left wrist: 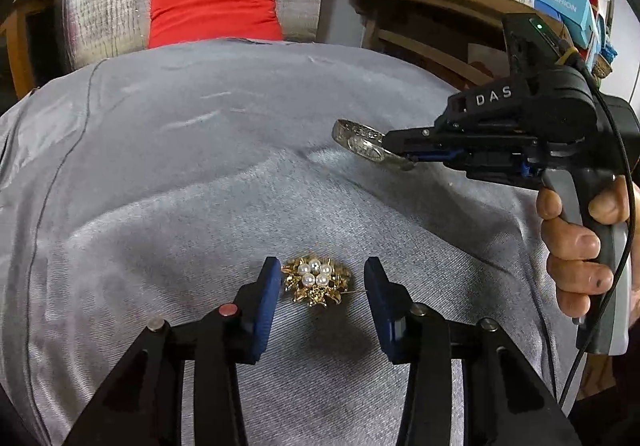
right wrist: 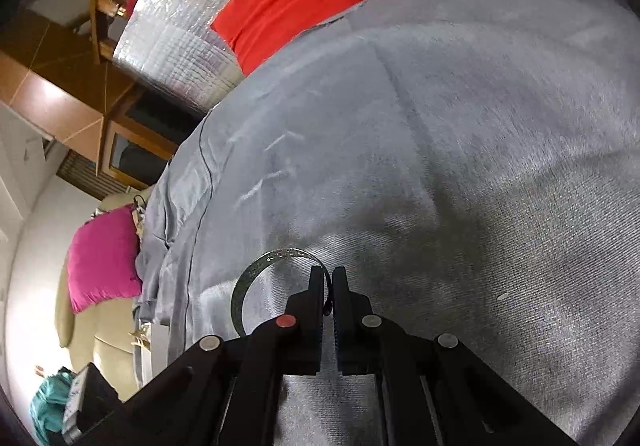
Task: Organize jewelry
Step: 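Grasp the gold pearl brooch with the left tool while the right tool holds the bangle, then carry the gold pearl brooch and silver bangle over the white tray with both tools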
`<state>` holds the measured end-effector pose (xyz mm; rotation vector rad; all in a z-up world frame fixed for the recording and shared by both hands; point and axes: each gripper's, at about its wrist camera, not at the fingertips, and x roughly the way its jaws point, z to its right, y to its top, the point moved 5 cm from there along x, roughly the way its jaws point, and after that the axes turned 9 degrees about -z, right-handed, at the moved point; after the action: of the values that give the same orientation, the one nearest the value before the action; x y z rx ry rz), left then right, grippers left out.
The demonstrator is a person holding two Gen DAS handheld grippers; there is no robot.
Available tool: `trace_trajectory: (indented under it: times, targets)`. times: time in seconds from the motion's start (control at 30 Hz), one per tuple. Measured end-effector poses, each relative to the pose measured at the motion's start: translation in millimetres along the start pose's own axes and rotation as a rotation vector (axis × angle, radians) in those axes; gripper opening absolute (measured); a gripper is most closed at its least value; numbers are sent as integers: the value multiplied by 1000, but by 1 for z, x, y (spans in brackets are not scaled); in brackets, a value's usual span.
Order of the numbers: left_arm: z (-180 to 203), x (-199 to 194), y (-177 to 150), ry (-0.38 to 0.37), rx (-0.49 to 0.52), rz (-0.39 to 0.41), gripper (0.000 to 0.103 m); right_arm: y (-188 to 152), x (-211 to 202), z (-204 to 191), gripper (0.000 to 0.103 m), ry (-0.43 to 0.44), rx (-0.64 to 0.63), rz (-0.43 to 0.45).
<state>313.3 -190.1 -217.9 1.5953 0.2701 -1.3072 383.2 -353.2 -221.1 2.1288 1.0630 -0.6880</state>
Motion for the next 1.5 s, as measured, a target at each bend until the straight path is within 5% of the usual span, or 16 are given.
trace_trajectory:
  times: [0.37, 0.57, 0.77, 0.97, 1.03, 1.1, 1.5]
  targets:
    - [-26, -33, -24, 47, -12, 22, 41, -14, 2, -34, 5, -32, -114, -3]
    - [-38, -29, -47, 65, 17, -68, 41, -28, 15, -48, 5, -52, -146, -33]
    - [-44, -30, -58, 80, 33, -96, 54, -36, 29, -60, 5, -64, -181, -63]
    - [-46, -23, -53, 77, 17, -82, 54, -37, 47, -53, 5, -94, -153, -101]
    - [-47, -20, -51, 76, 16, -83, 53, -36, 49, -51, 5, -97, -143, -101]
    - [-48, -19, -49, 70, 19, -82, 38, -35, 48, -49, 5, -91, -136, -99]
    - [-49, -39, -48, 122, -9, -30, 37, -36, 37, -67, 5, -65, -178, -72]
